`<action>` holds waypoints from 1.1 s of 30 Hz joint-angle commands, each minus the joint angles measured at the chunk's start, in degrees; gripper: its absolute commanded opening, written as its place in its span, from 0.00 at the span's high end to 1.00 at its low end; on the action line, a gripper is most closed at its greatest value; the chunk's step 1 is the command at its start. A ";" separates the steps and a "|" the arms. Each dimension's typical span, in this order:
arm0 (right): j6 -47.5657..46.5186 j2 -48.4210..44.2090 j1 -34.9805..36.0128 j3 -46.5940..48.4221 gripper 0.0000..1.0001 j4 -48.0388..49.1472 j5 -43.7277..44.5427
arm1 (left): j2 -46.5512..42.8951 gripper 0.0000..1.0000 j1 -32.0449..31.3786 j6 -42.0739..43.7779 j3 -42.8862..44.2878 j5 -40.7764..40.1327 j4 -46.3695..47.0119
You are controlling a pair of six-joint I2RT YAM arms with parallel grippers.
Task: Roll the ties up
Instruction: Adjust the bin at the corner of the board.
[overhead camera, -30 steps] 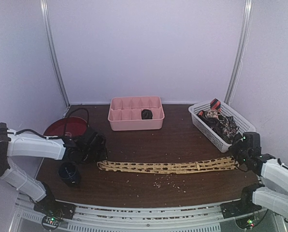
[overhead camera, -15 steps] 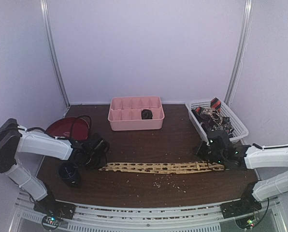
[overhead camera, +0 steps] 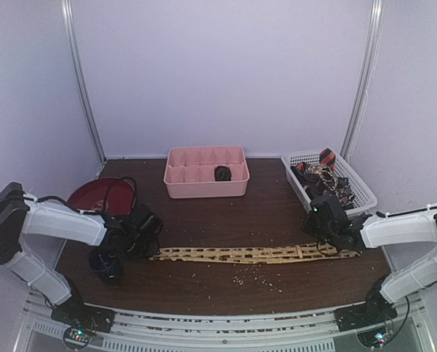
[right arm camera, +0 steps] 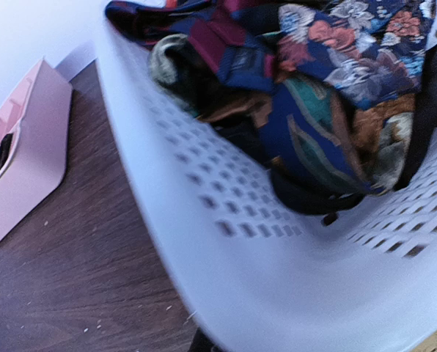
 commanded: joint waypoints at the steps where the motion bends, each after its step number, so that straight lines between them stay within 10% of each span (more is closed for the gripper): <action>1: -3.16 0.16 -4.91 -1.51 1.00 0.56 3.54 | -1.06 1.00 0.33 1.69 -1.26 0.30 2.34; 13: -7.71 0.58 -14.82 1.62 1.00 -2.16 1.60 | -0.83 1.00 0.34 2.52 -1.86 2.23 4.58; 19: -8.48 -5.26 -2.98 0.99 0.89 -1.82 -6.08 | -2.13 1.00 0.33 2.05 -1.19 1.95 3.91; 26: -33.78 6.21 5.96 9.54 0.64 5.01 -27.60 | -2.75 1.00 0.33 3.36 -0.52 3.60 4.41; 33: -58.04 23.23 21.63 21.92 0.57 3.83 -24.23 | -6.85 1.00 2.16 3.66 -1.69 4.44 2.86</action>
